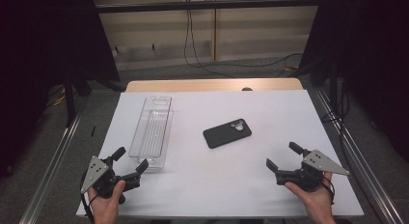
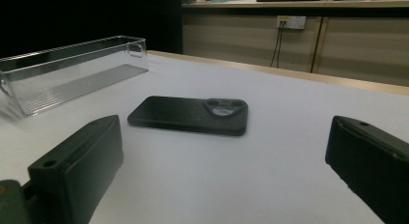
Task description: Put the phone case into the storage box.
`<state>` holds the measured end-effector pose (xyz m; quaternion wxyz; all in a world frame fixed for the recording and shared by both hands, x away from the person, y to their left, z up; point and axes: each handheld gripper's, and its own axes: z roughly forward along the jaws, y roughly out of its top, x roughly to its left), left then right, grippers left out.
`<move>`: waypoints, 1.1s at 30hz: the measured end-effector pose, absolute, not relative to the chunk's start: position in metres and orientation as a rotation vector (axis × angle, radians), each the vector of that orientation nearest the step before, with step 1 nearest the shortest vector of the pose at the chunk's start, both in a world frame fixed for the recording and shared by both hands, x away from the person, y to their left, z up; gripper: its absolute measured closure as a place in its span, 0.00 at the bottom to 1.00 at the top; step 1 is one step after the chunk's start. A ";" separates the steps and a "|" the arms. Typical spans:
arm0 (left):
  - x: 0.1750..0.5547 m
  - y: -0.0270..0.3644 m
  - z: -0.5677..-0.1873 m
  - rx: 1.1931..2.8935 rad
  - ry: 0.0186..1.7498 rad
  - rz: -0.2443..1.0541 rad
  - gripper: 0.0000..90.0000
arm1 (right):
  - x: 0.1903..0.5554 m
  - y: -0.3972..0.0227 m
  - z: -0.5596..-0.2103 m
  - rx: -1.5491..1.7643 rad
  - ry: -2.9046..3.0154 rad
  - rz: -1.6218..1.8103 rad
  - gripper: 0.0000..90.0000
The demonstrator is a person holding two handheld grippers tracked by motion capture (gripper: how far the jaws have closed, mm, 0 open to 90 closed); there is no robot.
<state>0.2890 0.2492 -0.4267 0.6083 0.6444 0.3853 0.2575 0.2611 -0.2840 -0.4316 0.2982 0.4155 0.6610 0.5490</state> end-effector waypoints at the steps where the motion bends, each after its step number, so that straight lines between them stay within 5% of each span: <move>1: 0.289 0.250 -0.427 1.491 0.893 0.597 0.05 | 0.261 -0.284 -0.432 1.104 1.756 1.459 0.00; 33: 0.289 0.246 -0.428 1.513 0.898 0.591 0.05 | 0.316 -0.246 -0.426 1.033 1.799 1.482 0.01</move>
